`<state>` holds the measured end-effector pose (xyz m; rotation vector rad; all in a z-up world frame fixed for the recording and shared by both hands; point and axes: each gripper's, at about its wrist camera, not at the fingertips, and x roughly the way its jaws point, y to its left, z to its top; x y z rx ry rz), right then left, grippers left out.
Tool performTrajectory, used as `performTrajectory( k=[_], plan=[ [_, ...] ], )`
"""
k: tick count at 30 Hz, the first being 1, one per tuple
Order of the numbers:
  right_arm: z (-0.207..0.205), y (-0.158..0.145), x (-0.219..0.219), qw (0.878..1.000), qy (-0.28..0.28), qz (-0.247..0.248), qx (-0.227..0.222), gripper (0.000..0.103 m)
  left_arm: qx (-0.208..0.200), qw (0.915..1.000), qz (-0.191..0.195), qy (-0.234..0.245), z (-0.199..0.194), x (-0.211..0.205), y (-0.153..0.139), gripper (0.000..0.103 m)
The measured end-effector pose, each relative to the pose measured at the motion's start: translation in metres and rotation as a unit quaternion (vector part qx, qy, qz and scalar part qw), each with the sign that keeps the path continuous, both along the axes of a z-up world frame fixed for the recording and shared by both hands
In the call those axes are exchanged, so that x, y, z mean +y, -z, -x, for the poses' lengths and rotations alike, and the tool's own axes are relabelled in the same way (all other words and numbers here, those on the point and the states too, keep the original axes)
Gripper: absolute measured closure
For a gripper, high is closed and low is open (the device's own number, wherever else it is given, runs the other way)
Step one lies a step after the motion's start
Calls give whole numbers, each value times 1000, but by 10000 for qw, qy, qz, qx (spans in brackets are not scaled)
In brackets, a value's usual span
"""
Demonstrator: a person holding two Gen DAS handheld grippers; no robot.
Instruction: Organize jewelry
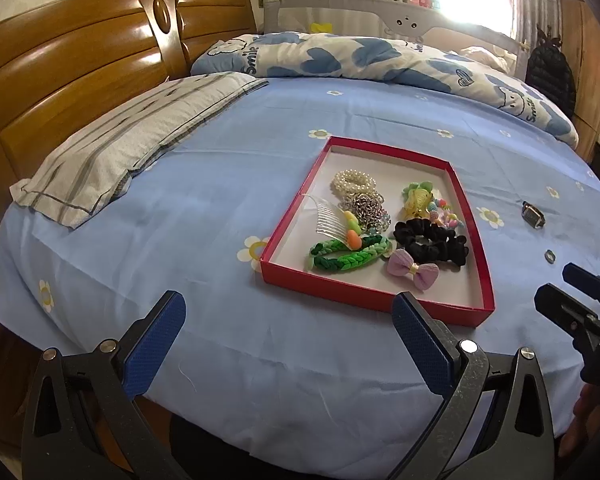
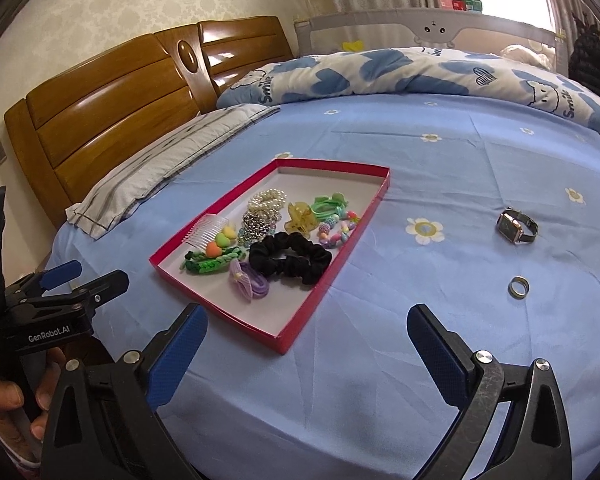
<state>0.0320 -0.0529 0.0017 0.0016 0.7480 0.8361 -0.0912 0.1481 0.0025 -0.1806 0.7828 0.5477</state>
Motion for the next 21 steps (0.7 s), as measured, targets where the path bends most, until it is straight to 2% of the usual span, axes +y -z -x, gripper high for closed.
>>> performTrajectory(
  k=[21],
  plan=[
    [0, 3, 2, 10000, -33, 48, 21, 2, 44, 10000, 58, 22, -3, -1, 2, 0]
  ],
)
